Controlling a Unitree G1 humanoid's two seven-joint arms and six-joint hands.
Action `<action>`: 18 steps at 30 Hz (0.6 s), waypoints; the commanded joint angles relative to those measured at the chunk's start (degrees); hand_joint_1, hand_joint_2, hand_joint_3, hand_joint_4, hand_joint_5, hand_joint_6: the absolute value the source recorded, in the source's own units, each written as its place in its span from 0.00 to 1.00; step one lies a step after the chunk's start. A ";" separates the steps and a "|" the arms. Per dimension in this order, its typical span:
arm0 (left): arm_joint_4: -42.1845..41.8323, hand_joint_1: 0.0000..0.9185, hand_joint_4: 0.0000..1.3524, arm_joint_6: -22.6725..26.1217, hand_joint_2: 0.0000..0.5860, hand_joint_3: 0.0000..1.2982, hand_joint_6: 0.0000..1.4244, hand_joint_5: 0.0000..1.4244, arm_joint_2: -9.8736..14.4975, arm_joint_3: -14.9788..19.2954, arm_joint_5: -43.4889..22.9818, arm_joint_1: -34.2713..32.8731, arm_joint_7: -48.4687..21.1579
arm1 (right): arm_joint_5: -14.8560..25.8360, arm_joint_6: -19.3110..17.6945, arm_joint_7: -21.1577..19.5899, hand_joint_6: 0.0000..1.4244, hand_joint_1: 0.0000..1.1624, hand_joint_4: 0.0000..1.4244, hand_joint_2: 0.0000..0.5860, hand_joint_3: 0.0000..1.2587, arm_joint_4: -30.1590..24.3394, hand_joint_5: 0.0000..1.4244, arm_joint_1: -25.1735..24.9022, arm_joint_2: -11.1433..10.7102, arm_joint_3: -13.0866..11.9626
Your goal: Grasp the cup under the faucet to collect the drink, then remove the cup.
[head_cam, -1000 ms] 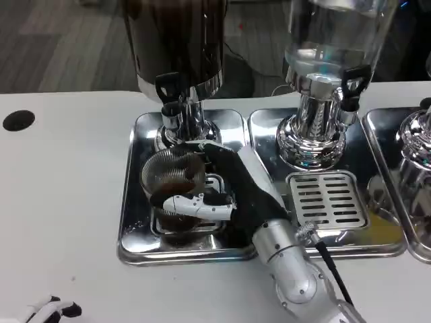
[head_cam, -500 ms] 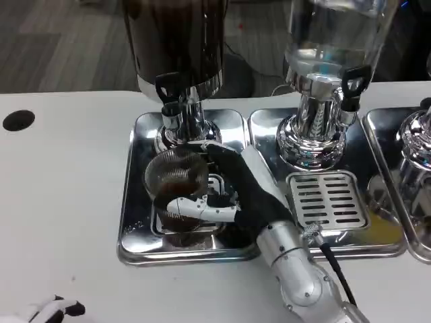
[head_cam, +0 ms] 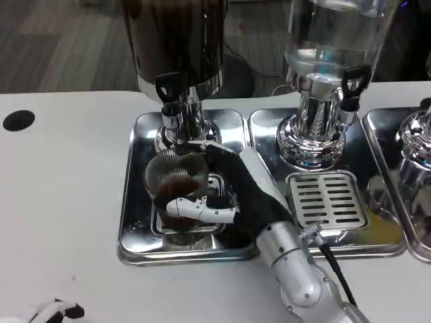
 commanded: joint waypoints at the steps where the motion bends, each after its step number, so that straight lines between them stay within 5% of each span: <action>1: -0.19 0.00 0.18 0.27 0.21 0.29 0.31 0.21 0.52 0.16 -0.25 0.16 -0.74 | 0.31 -0.65 0.87 0.07 0.55 0.22 0.15 0.23 0.44 0.23 -0.76 0.09 0.01; 18: 0.10 0.00 0.19 0.56 0.22 0.30 0.32 0.22 0.53 0.90 -1.13 0.14 -0.91 | 1.52 -2.04 3.07 0.02 0.49 0.16 0.15 0.16 1.51 0.19 -1.09 -0.46 0.04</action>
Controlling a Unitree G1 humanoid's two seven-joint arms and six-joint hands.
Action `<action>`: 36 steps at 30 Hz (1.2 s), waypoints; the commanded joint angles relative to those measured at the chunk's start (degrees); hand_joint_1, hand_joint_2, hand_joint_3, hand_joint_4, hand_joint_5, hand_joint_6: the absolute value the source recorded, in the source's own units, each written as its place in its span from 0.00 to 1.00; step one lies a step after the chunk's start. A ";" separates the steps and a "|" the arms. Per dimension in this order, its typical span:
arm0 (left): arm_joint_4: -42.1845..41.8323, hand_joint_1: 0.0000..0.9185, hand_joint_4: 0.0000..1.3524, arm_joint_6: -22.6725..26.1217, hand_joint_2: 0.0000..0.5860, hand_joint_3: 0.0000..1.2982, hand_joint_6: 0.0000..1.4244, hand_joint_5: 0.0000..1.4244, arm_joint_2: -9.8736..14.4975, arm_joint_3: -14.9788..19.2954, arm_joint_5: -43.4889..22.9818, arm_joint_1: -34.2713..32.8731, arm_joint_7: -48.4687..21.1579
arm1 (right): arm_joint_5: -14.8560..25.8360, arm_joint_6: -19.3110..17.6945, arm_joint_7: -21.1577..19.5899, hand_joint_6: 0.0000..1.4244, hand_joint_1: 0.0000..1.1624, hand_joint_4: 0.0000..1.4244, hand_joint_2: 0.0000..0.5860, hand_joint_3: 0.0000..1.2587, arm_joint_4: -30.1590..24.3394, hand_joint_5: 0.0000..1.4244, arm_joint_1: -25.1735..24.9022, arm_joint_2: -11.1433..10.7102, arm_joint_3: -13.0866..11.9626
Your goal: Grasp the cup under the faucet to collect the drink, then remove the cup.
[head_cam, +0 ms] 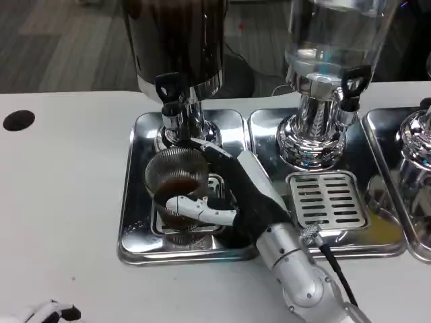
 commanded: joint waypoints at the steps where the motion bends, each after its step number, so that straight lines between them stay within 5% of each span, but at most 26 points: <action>1: 0.10 0.00 0.19 0.36 0.22 0.30 0.32 0.22 0.52 0.35 -0.84 0.15 -0.85 | 0.32 -1.85 1.17 0.02 0.49 0.16 0.15 0.16 0.78 0.19 -0.98 -0.11 0.07; 20: -0.19 0.00 0.20 0.49 0.22 0.30 0.32 0.22 0.66 0.87 -1.48 0.47 -0.80 | -1.76 -2.46 -0.02 0.04 0.61 0.17 0.09 0.16 0.31 0.22 -0.65 -0.07 0.67; 36: -0.31 0.00 0.20 0.28 0.22 0.31 0.32 0.22 0.89 2.08 -2.52 1.20 -0.64 | -3.59 -0.29 -3.18 0.07 0.60 0.25 0.12 0.26 -1.42 0.27 0.80 0.78 1.53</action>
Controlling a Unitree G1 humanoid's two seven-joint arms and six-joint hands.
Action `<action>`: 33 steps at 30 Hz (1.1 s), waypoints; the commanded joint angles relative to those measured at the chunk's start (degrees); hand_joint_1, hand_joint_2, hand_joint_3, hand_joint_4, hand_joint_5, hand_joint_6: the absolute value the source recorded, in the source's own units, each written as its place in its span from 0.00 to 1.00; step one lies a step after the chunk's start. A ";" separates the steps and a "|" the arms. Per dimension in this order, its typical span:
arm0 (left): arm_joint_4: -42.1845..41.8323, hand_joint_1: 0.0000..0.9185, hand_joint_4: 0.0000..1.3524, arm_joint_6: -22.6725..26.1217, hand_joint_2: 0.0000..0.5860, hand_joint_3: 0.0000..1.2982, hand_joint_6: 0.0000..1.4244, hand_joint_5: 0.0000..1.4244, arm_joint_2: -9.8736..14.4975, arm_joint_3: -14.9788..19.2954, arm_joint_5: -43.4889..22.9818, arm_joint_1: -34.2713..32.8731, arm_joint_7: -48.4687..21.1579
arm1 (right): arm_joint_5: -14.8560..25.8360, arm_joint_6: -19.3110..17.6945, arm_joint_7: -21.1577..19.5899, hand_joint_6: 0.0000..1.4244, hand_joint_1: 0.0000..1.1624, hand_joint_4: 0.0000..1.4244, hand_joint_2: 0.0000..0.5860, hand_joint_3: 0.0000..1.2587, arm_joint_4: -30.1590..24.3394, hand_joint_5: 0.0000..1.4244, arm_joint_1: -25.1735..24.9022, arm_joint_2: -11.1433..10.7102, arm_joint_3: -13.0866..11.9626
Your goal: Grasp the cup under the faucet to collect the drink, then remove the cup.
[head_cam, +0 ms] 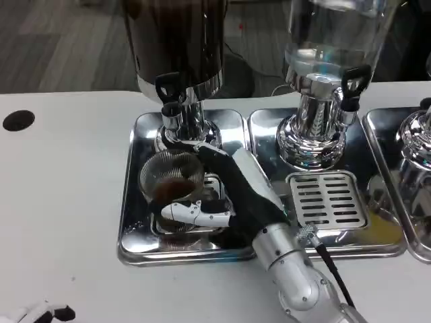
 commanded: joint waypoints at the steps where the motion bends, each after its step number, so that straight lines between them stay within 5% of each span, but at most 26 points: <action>1: -0.31 0.00 0.20 -0.03 0.23 0.31 0.32 0.22 0.59 1.31 -0.84 1.04 -0.65 | -1.23 0.85 -1.18 0.07 0.60 0.25 0.12 0.26 -0.80 0.27 0.56 0.45 0.63; 33: 0.42 0.00 0.21 -0.07 0.23 0.31 0.32 0.23 1.23 1.98 -2.15 0.94 -0.84 | -2.87 0.93 -2.48 0.08 0.66 0.25 0.12 0.26 1.17 0.29 -0.39 0.91 1.88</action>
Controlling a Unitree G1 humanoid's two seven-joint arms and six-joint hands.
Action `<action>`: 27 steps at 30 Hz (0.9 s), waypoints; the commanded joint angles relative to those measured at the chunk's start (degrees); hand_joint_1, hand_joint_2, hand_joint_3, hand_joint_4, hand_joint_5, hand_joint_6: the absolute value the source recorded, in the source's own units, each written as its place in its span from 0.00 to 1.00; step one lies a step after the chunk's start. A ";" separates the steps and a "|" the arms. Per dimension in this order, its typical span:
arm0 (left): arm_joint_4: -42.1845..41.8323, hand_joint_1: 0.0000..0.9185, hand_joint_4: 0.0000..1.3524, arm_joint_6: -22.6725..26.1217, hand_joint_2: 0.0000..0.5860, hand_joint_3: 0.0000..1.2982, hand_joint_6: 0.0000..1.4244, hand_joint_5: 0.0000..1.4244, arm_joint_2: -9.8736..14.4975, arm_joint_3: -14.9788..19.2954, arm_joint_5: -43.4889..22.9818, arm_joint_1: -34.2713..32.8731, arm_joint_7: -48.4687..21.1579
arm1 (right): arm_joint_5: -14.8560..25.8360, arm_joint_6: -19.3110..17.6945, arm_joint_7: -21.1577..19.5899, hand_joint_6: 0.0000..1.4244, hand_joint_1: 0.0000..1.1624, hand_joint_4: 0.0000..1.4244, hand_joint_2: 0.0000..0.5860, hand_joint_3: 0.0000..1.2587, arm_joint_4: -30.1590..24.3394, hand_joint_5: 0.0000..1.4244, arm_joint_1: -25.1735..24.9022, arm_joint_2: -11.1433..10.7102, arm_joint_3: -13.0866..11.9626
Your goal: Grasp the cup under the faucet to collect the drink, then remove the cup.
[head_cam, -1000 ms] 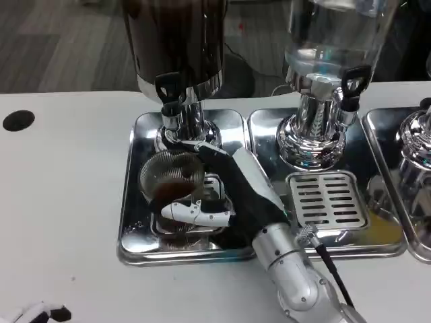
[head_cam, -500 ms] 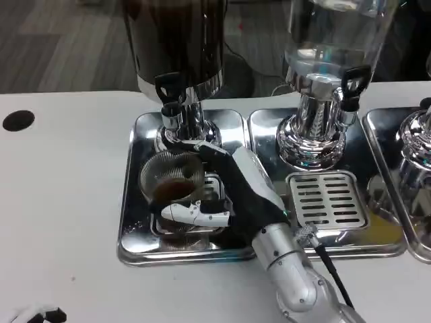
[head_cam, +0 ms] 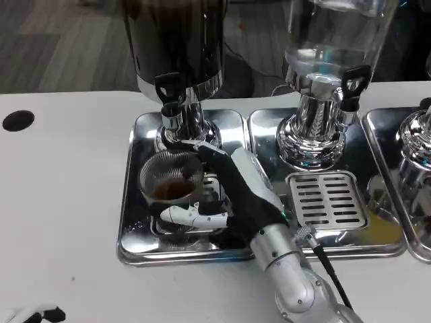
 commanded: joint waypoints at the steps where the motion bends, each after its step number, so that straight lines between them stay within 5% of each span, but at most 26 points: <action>1: 0.35 0.00 0.21 -0.02 0.23 0.31 0.32 0.23 0.40 0.15 0.07 0.30 -0.83 | -0.45 0.32 0.07 0.09 0.66 0.26 0.12 0.26 1.00 0.30 -0.28 0.65 0.71; 27: 1.03 0.00 0.21 0.75 0.23 0.31 0.32 0.24 0.33 -1.48 1.19 -1.85 -2.32 | 1.56 -1.97 -1.06 0.18 0.65 0.36 0.19 0.38 -1.78 0.40 1.31 -0.45 -1.13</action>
